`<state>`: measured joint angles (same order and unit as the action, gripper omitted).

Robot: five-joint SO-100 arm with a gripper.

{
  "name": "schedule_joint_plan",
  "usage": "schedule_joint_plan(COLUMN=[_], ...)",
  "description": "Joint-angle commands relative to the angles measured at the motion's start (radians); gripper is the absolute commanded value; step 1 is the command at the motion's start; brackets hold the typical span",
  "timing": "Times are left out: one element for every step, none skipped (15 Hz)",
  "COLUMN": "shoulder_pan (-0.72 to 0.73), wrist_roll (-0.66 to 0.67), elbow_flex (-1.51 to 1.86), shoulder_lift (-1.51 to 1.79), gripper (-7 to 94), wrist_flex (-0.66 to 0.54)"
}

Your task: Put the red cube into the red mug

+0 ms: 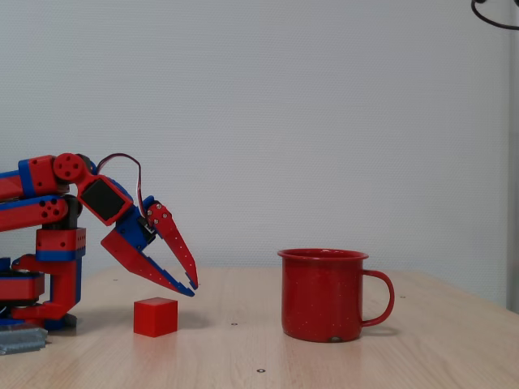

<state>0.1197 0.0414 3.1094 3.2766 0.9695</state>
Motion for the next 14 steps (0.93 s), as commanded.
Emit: schedule_joint_plan(shoulder_pan=[0.006,0.006,0.006,0.006,0.006,0.006,0.006,0.006,0.006,0.006,0.005,0.005,0.002,-0.008], wrist_roll=[0.020,0.021,0.021,0.021,0.021,0.023,0.023,0.023,0.020,0.020,0.028,0.032,0.037,0.040], elbow_flex=[0.048,0.048,0.048,0.048,0.048,0.048,0.048,0.048,0.048,0.040,0.012,-0.009,-0.018,-0.044], shoulder_lift=[0.057,0.057,0.057,0.057,0.057,0.057,0.057,0.057,0.057,0.057,0.057,0.057,0.057,0.048], gripper=[0,0,0,0,0,0,0,0,0,0,0,0,0,0], wrist_flex=[-0.025,-0.025,-0.025,-0.025,-0.025,-0.025,-0.025,-0.025,-0.025,-0.017,0.018,0.051,0.055,0.057])
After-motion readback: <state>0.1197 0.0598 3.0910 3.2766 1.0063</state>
